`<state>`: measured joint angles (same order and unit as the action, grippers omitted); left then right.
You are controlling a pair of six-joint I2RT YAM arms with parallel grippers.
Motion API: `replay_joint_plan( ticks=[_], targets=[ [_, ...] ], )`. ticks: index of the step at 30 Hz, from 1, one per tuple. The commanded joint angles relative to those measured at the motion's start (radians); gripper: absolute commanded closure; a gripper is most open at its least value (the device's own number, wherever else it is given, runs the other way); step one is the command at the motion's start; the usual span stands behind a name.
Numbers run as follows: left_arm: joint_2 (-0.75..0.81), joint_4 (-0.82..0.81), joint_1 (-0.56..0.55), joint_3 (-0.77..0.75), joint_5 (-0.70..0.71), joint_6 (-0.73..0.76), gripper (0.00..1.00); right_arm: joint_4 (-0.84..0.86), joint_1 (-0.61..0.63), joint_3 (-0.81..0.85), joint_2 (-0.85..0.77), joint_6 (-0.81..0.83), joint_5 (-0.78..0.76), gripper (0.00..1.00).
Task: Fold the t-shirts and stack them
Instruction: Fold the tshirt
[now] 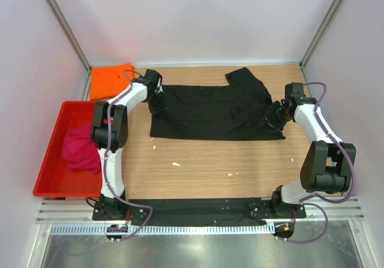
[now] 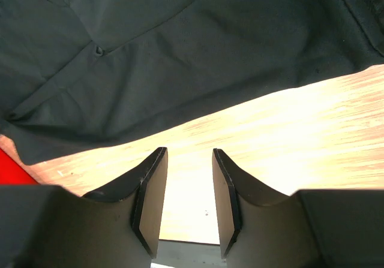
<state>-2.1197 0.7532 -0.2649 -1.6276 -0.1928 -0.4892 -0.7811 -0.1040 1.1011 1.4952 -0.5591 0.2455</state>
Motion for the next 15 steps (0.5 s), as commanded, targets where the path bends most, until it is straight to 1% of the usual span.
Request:
replay_joint_plan(
  ticks=[1, 5, 8, 10, 11, 13, 15],
  targets=[
    [0.000, 0.037, 0.010, -0.064, 0.026, 0.012, 0.70, 0.006, 0.015, 0.028, -0.038, 0.025, -0.009, 0.58],
    [0.032, 0.044, 0.024, -0.080, 0.093, 0.015, 0.64, -0.006, 0.033, 0.049, -0.010, 0.031, -0.022, 0.58],
    [0.020, 0.093, 0.038, -0.119, 0.089, 0.027, 0.62, -0.010, 0.052, 0.056, 0.011, 0.036, -0.022, 0.58],
    [0.036, 0.116, 0.038, -0.114, 0.087, 0.028, 0.63, -0.006, 0.064, 0.057, 0.016, 0.034, -0.025, 0.58],
    [0.056, 0.098, 0.038, -0.092, 0.079, 0.026, 0.62, -0.003, 0.067, 0.057, 0.017, 0.037, -0.026, 0.58],
    [0.122, 0.058, 0.036, 0.001, 0.061, 0.012, 0.61, 0.000, 0.079, 0.054, 0.025, 0.039, -0.035, 0.58],
    [0.150, 0.029, 0.038, 0.058, 0.072, -0.003, 0.59, 0.005, 0.089, 0.049, 0.034, 0.039, -0.034, 0.58]
  ],
)
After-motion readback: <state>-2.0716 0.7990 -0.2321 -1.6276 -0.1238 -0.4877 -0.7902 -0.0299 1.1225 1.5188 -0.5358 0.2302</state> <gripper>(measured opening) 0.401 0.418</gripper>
